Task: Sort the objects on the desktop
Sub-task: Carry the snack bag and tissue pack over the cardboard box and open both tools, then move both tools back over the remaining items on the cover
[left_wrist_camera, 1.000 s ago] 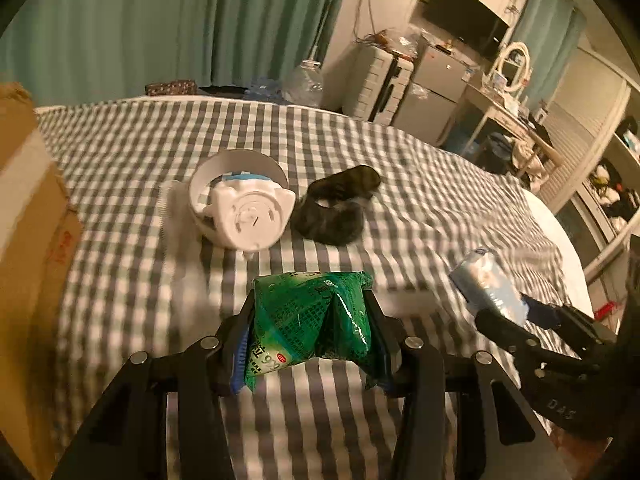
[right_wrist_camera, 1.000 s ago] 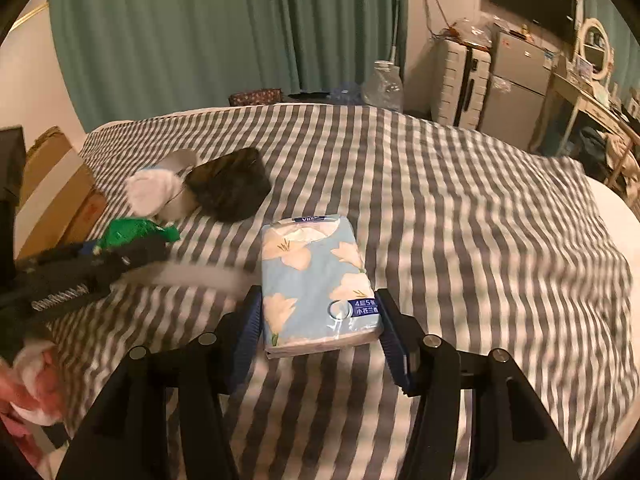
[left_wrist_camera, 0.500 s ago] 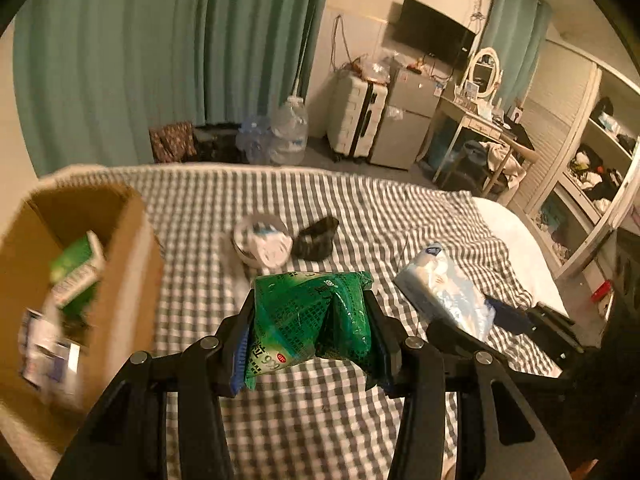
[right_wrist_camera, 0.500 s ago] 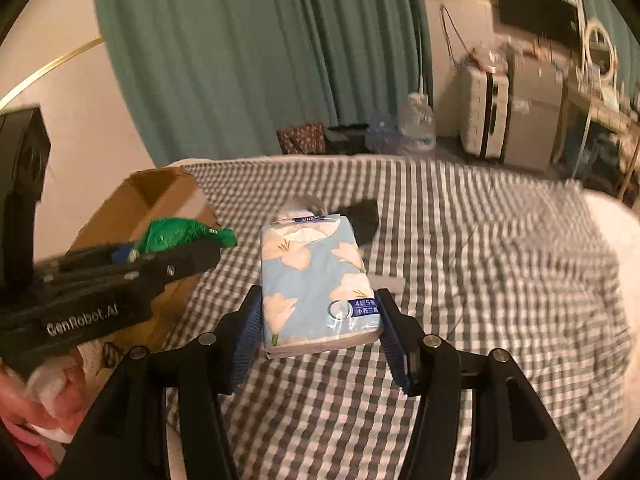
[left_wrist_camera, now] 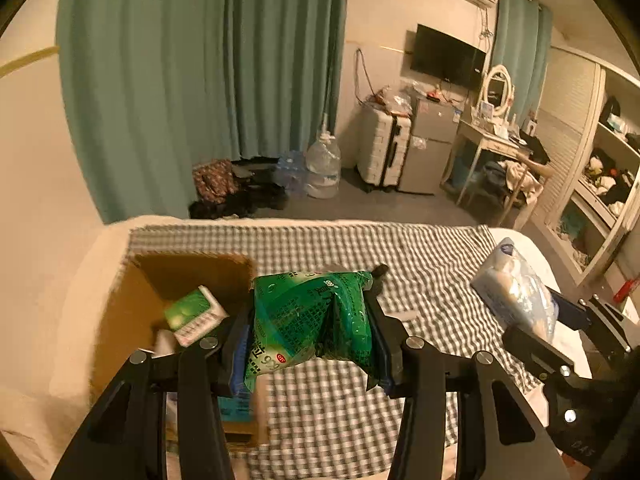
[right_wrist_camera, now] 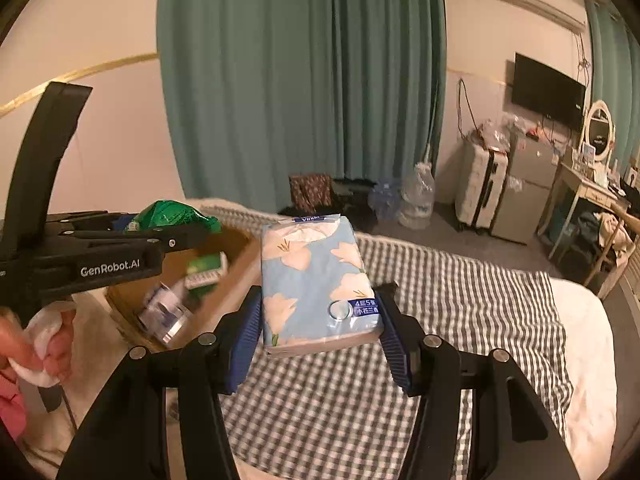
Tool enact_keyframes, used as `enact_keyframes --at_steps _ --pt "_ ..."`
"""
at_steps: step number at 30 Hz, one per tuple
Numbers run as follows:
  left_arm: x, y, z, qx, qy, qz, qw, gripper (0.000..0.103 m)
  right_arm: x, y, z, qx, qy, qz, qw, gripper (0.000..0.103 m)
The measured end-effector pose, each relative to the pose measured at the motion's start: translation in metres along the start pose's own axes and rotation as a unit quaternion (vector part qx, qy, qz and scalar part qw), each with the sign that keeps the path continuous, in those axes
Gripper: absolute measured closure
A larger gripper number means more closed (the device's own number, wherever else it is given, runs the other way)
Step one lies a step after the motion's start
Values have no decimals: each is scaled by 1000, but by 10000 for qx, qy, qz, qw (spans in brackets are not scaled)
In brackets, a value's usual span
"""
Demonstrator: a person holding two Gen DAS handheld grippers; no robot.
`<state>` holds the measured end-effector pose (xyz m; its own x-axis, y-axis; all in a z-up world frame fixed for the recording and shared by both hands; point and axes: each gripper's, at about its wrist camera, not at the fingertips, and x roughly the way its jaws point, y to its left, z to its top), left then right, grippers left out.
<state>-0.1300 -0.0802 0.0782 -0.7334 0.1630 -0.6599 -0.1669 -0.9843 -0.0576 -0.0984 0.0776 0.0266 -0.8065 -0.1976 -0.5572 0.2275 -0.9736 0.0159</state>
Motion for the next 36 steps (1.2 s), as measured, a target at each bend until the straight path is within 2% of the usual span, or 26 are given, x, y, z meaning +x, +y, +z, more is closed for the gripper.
enact_keyframes --at_steps 5,9,12,16,21,27,29,30,31,32,33,34,36 --pt "-23 48 12 -251 -220 244 9991 54 -11 39 31 -119 -233 212 9994 48" --pt "-20 88 4 -455 -186 419 9979 54 7 70 43 -80 -224 540 9983 48" --pt "-7 112 -8 -524 -81 452 9976 54 35 101 40 -133 -7 783 9968 48" --pt "21 143 -29 -503 181 617 9967 54 92 132 32 -197 456 1026 9935 48" --pt "65 167 -61 -409 634 589 9954 54 167 148 10 -114 1178 1085 9870 48" --pt "95 178 -83 -404 915 564 9934 54 203 164 7 -94 1283 1116 9854 48" --pt "99 179 -88 -390 935 547 9934 50 207 168 7 -36 1262 1140 9854 47" --pt "100 179 -88 -368 938 533 9935 42 208 168 7 -1 1233 1172 9854 47" --pt "99 179 -89 -344 940 533 9935 26 209 168 10 65 1172 1185 9860 40" --pt "98 178 -89 -310 929 599 9934 18 210 165 14 111 1150 1203 9860 34" --pt "97 180 -88 -286 901 658 9933 8 208 164 19 164 1084 1160 9872 24" --pt "94 179 -87 -265 840 718 9935 7 203 162 24 215 956 1048 9897 20" --pt "88 177 -84 -293 783 775 9935 5 189 155 28 262 684 949 9928 20"
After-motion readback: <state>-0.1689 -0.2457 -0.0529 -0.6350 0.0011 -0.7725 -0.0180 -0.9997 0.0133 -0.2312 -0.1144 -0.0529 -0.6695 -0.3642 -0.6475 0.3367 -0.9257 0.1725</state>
